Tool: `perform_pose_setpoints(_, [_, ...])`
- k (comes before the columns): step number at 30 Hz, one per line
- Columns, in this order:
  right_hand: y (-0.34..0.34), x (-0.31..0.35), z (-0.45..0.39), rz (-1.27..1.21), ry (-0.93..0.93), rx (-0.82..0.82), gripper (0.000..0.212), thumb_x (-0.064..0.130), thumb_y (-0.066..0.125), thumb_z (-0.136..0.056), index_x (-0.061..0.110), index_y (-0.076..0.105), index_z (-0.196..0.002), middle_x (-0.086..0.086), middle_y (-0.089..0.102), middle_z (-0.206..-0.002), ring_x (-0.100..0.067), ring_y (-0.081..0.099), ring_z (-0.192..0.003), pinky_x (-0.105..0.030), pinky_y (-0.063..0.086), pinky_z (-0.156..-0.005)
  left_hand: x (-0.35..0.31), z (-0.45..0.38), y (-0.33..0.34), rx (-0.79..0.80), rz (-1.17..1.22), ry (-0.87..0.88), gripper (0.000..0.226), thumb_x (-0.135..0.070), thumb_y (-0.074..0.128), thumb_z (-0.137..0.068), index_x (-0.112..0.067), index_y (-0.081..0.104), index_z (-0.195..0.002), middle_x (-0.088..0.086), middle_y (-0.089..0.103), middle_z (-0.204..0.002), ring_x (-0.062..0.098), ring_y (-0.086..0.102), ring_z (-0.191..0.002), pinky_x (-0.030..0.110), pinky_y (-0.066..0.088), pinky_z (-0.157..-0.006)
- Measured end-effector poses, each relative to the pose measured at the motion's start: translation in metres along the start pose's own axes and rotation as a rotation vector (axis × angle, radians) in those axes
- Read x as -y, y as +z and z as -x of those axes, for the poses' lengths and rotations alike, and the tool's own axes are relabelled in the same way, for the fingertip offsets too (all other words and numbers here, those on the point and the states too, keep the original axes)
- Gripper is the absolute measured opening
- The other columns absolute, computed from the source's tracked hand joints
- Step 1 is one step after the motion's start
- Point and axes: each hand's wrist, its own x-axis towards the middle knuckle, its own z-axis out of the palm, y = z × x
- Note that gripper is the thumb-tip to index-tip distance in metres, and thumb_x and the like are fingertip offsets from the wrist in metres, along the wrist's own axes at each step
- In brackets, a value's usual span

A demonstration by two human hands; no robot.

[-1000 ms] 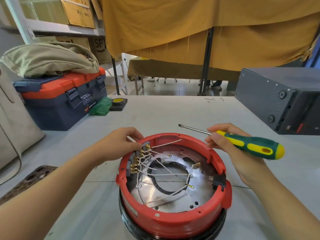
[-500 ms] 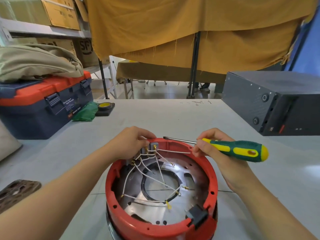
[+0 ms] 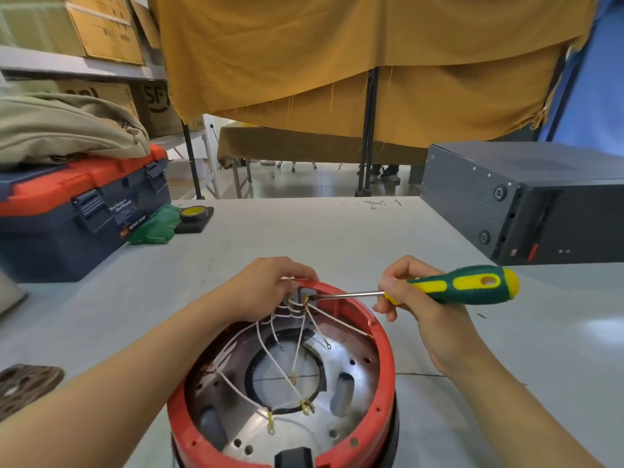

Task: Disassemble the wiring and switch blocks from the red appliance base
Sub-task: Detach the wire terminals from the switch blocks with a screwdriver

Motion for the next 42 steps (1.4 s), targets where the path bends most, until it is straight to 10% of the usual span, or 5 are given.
perform_pose_setpoints(18, [-0.013,0.009,-0.004,0.119,-0.129,-0.033,0.017,0.036,0.062,-0.067,0.020,0.060,-0.064,-0.004,0.055,-0.052,-0.017,0.056,-0.052,-0.017,0.041,-0.049,0.008,0.014,0.002,-0.030,0.129,0.073,0.033,-0.009,0.051,-0.094,-0.028,0.062,-0.119,-0.015,0.062,-0.117,-0.001,0.054,-0.108,-0.002,0.032,-0.087])
perform_pose_setpoints(29, [-0.014,0.020,0.000,0.284,-0.169,0.029,0.016,0.015,0.062,-0.074,0.020,0.057,-0.060,-0.005,0.056,-0.054,-0.006,0.051,-0.050,-0.012,0.040,-0.050,-0.002,-0.008,-0.001,0.068,0.090,0.145,0.036,-0.005,0.048,-0.093,-0.030,0.063,-0.115,-0.013,0.063,-0.118,0.005,0.054,-0.111,0.022,0.038,-0.099])
perform_pose_setpoints(35, [-0.015,0.027,0.002,0.323,-0.184,0.086,0.015,0.028,0.066,-0.070,0.016,0.058,-0.065,-0.013,0.055,-0.060,-0.026,0.049,-0.054,-0.022,0.039,-0.049,-0.009,-0.004,0.014,-0.072,0.144,0.085,0.030,-0.008,0.051,-0.092,-0.029,0.066,-0.108,-0.014,0.064,-0.102,-0.006,0.056,-0.085,0.003,0.037,-0.075])
perform_pose_setpoints(42, [-0.021,0.029,-0.001,0.293,-0.150,0.154,0.012,0.022,0.071,-0.070,0.020,0.059,-0.070,-0.007,0.059,-0.060,-0.026,0.049,-0.052,-0.018,0.042,-0.049,-0.013,0.003,0.013,-0.070,0.193,0.086,0.026,-0.014,0.057,-0.091,-0.024,0.065,-0.113,-0.014,0.065,-0.109,-0.001,0.058,-0.100,0.013,0.042,-0.091])
